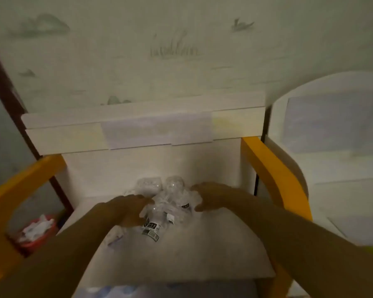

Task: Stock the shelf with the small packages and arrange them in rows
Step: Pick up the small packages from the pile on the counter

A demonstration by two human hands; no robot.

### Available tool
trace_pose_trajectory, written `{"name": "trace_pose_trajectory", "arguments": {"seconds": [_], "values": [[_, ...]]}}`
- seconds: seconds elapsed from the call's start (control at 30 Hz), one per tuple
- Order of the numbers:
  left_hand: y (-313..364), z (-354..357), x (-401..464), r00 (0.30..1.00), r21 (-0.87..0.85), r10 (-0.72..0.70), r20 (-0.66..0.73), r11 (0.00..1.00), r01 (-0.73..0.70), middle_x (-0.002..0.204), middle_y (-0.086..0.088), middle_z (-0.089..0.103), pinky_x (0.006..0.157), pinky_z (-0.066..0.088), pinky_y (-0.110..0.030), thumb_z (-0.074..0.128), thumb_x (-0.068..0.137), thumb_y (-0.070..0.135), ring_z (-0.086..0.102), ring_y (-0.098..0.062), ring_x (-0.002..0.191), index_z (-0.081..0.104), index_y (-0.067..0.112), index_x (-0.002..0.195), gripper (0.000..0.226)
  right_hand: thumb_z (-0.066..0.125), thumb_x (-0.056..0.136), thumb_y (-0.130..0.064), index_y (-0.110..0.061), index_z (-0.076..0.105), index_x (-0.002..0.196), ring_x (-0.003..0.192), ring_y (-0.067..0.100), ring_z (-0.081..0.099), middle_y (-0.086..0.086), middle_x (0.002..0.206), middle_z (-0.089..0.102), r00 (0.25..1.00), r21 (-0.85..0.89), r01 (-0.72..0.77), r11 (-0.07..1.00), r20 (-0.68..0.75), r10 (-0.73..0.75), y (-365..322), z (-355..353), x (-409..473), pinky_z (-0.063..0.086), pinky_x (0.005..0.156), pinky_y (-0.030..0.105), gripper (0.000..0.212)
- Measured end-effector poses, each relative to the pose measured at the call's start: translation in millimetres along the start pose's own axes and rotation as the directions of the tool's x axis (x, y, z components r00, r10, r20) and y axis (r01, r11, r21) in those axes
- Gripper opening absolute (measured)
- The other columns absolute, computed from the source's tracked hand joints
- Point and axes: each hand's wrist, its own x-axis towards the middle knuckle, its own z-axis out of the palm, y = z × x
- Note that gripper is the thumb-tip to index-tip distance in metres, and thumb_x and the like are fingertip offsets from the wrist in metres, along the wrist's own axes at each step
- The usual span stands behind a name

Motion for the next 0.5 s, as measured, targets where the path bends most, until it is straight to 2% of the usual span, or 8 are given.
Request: {"name": "trace_pose_trajectory", "arguments": {"seconds": [0.07,0.17,0.37,0.5], "values": [[-9,6,7,1.0,-0.003,0.018,-0.016,1.0,-0.018,0.155,0.005,0.029,0.111,0.035,-0.038,0.062,0.086,0.044,0.037,-0.02,0.137,0.022,0.035,0.148,0.074,0.067,0.085,-0.044,-0.02,0.025,0.15,0.136,0.03,0.038,0.01,0.152,0.035,0.999,-0.007,-0.05,0.999,-0.012,0.05,2,9,12,0.035,0.111,0.043,0.082],[-24,16,19,0.999,0.028,0.046,-0.023,0.999,-0.045,0.157,0.006,0.023,0.111,0.034,-0.039,0.068,0.079,0.05,0.033,-0.019,0.139,0.018,0.036,0.149,0.087,0.069,0.082,-0.043,-0.021,0.027,0.149,0.132,0.031,0.042,0.01,0.149,0.036,0.993,0.003,-0.118,0.993,0.006,0.118,7,22,27,0.04,0.106,0.046,0.082],[-49,23,34,0.994,0.023,0.105,-0.024,0.994,-0.105,0.153,0.008,0.028,0.109,0.035,-0.036,0.07,0.076,0.052,0.032,-0.018,0.136,0.022,0.038,0.147,0.086,0.073,0.076,-0.05,-0.022,0.025,0.15,0.128,0.033,0.043,0.011,0.147,0.033,0.986,-0.034,-0.161,0.986,-0.044,0.16,6,25,53,0.043,0.102,0.047,0.092],[-58,29,43,0.988,0.04,0.133,-0.073,0.991,-0.13,0.15,0.009,0.03,0.108,0.033,-0.033,0.068,0.078,0.049,0.029,-0.019,0.133,0.027,0.038,0.145,0.079,0.076,0.074,-0.047,-0.024,0.025,0.15,0.129,0.029,0.044,0.008,0.147,0.035,0.981,-0.041,-0.196,0.98,0.004,0.196,9,30,60,0.044,0.102,0.045,0.094]]}}
